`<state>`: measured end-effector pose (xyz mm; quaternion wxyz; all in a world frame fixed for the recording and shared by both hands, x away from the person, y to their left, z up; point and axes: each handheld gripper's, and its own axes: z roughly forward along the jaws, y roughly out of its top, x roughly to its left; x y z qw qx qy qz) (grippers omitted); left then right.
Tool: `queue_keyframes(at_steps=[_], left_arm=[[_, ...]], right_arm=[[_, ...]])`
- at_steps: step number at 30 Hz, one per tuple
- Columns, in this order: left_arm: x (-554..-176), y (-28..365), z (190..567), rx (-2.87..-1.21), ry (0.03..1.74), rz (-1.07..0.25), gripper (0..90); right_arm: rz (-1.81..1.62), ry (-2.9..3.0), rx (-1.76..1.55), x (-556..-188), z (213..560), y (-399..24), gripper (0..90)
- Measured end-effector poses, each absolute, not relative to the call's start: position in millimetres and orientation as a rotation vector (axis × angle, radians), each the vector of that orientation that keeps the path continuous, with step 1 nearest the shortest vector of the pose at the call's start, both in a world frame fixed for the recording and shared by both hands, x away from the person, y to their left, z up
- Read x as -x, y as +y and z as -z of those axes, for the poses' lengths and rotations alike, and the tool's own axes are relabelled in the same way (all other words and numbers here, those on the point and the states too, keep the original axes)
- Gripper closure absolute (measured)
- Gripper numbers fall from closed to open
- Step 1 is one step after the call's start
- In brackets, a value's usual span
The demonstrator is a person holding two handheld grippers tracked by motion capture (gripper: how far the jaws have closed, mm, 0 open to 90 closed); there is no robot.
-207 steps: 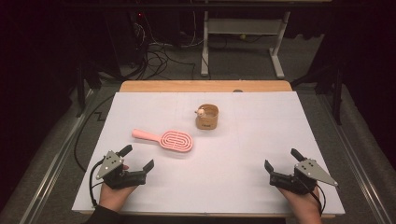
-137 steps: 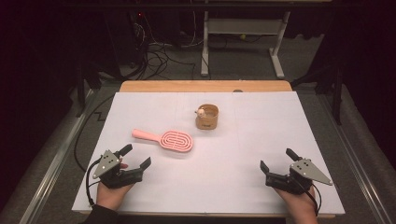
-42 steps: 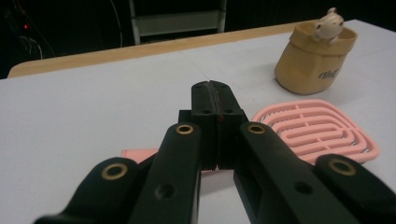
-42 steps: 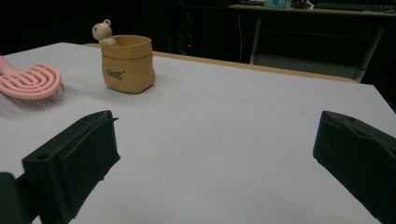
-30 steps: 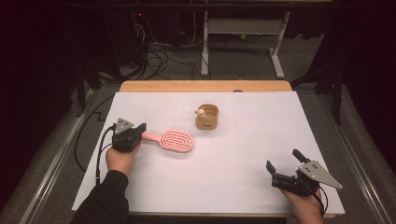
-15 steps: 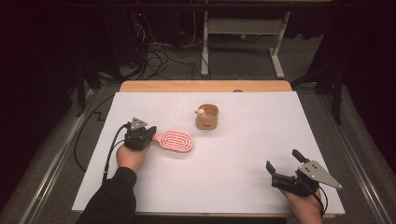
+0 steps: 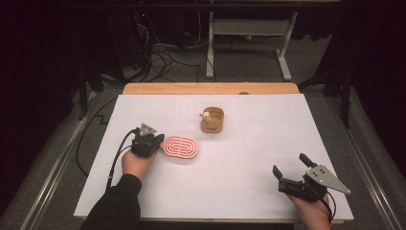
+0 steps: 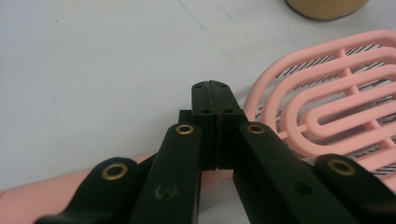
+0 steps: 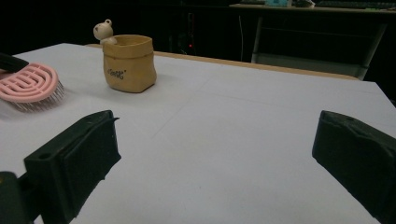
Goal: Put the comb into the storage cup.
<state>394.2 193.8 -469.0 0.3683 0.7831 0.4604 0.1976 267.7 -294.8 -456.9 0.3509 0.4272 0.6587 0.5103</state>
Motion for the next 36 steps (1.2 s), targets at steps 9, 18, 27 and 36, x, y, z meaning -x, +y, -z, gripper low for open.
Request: queue_keyframes(at_steps=[9, 18, 27, 36], left_arm=[[-395.4, 198.4, 470.8, -2.042, 1.199, -0.513, 88.8], [-387.1, 197.0, 466.5, -2.084, 1.168, -0.535, 88.8], [-375.0, 201.7, 463.8, -2.106, 1.162, -0.528, 88.8], [-364.5, 208.7, 459.3, -2.131, 1.166, -0.514, 88.8]], right_arm=[[-1.324, 1.703, -1.104, -267.6, 456.8, -295.0, 1.1], [-1.324, 1.700, -1.109, -266.8, 456.4, -296.6, 1.4], [-1.330, 1.693, -1.110, -266.2, 455.6, -296.4, 1.6], [-1.336, 1.686, -1.115, -264.9, 454.5, -297.1, 1.6]])
